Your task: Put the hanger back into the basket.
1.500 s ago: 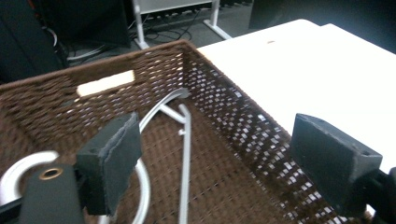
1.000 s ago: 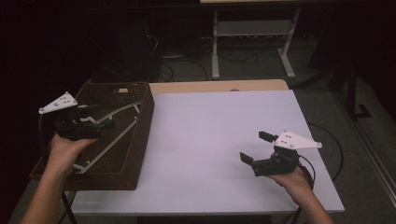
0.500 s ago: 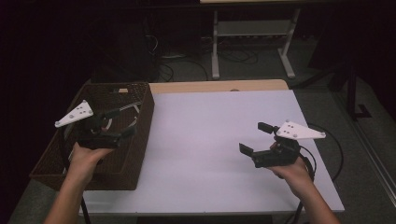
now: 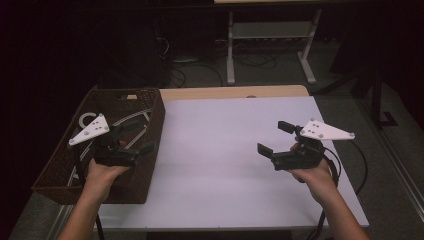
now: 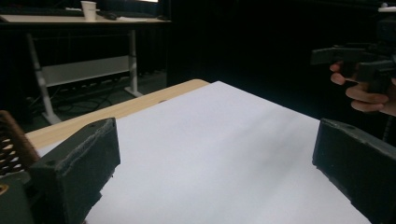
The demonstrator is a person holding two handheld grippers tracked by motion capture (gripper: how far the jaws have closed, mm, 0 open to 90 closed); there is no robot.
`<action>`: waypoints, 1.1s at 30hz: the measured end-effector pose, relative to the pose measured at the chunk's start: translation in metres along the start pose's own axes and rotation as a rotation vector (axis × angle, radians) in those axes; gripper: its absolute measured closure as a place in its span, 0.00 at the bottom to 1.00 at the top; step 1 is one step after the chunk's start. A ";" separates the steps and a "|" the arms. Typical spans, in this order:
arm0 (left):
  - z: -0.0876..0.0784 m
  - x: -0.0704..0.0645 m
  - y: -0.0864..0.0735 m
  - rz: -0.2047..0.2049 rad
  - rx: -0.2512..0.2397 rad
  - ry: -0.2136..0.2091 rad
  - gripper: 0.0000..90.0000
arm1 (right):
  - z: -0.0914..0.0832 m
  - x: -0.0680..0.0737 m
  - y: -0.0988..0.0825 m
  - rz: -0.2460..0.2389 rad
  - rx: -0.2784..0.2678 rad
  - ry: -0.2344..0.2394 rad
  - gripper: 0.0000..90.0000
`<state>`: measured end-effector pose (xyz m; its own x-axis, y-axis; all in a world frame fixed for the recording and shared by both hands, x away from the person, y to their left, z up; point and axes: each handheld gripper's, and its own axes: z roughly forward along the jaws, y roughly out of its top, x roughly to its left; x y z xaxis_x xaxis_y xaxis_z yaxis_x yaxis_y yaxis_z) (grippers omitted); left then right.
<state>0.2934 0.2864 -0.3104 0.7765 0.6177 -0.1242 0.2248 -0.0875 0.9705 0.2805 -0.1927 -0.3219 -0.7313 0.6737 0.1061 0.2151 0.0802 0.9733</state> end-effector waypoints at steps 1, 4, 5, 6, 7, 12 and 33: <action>0.000 0.000 -0.001 0.002 0.001 -0.002 0.01 | 0.000 -0.001 0.002 -0.001 -0.005 0.001 0.00; 0.003 -0.002 -0.003 0.005 0.000 -0.008 0.01 | -0.001 -0.002 0.005 0.002 -0.016 -0.002 0.00; 0.004 -0.003 -0.004 0.000 -0.003 -0.014 0.01 | -0.001 -0.002 0.005 0.003 -0.018 -0.003 0.00; 0.004 -0.004 -0.005 0.005 0.003 -0.014 0.01 | -0.001 -0.003 0.006 0.005 -0.022 -0.003 0.00; 0.005 -0.005 -0.006 0.003 -0.001 -0.016 0.01 | -0.001 -0.004 0.007 0.007 -0.022 -0.002 0.00; 0.007 -0.005 -0.012 0.006 0.001 -0.029 0.01 | 0.000 -0.007 0.009 0.012 -0.033 -0.006 0.00; 0.009 0.000 -0.016 0.018 -0.030 -0.030 0.01 | 0.000 -0.011 0.018 0.002 -0.053 -0.006 0.00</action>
<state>0.2947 0.2806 -0.3282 0.7975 0.5927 -0.1124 0.1931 -0.0742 0.9784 0.2922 -0.1982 -0.3052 -0.7274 0.6779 0.1067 0.1816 0.0402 0.9826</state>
